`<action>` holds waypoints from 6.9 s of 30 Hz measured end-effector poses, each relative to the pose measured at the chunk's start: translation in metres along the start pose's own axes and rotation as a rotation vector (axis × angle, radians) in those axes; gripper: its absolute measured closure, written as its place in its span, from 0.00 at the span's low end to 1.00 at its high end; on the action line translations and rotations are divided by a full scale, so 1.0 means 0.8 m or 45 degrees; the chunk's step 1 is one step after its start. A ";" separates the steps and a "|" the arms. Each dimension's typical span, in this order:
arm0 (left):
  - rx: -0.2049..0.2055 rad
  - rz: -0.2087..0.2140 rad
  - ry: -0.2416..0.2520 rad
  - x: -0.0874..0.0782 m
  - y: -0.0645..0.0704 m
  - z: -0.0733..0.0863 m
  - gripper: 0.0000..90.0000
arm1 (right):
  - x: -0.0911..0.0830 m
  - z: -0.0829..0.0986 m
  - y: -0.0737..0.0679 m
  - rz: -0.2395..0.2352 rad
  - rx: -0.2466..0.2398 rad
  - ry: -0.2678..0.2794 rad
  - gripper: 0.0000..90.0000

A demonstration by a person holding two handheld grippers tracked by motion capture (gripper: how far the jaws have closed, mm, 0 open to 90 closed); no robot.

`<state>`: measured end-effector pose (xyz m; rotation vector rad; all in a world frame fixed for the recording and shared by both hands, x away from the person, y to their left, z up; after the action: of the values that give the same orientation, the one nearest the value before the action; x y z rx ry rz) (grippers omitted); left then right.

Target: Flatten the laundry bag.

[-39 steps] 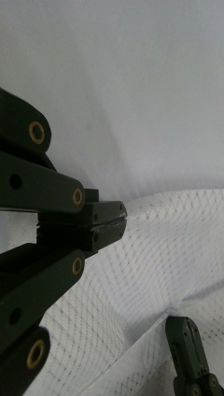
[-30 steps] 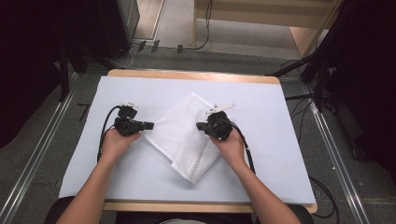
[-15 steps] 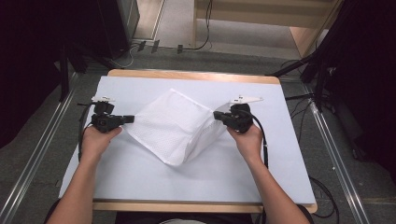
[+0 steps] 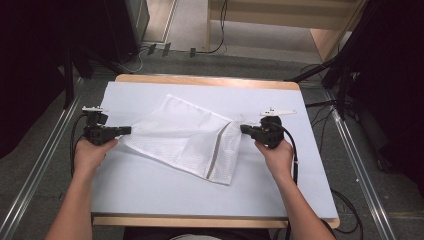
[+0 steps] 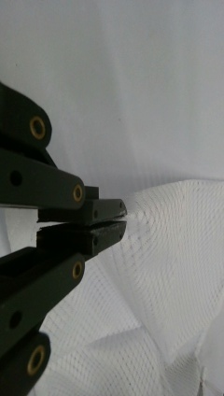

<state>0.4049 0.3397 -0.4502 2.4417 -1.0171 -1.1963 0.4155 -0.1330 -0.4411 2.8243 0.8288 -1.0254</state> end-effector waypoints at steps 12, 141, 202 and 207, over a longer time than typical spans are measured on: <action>0.016 0.008 0.016 -0.003 0.003 -0.002 0.69 | -0.016 0.009 0.019 0.055 -0.023 -0.003 0.87; 0.026 -0.153 -0.017 0.000 0.040 0.052 0.85 | 0.138 -0.025 -0.040 -0.041 -0.280 -0.199 0.74; 0.119 -0.019 -0.138 0.085 0.076 0.013 0.54 | 0.098 0.008 0.052 0.187 -0.011 -0.250 1.00; 0.136 0.010 -0.173 0.101 0.084 0.012 0.49 | 0.087 0.017 0.049 0.187 -0.009 -0.259 1.00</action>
<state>0.3992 0.2366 -0.4727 2.4617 -1.1551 -1.3546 0.4718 -0.1366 -0.4997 2.6687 0.5946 -1.2557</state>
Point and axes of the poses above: each handheld gripper's, and its own axes: x roughly forward along the jaws, z roughly out of its underside, y roughly to its right, the point moved 4 cm from there along x, roughly forward along the jaws, and after that the axes turned 13 degrees about z, right-handed, at the moved point
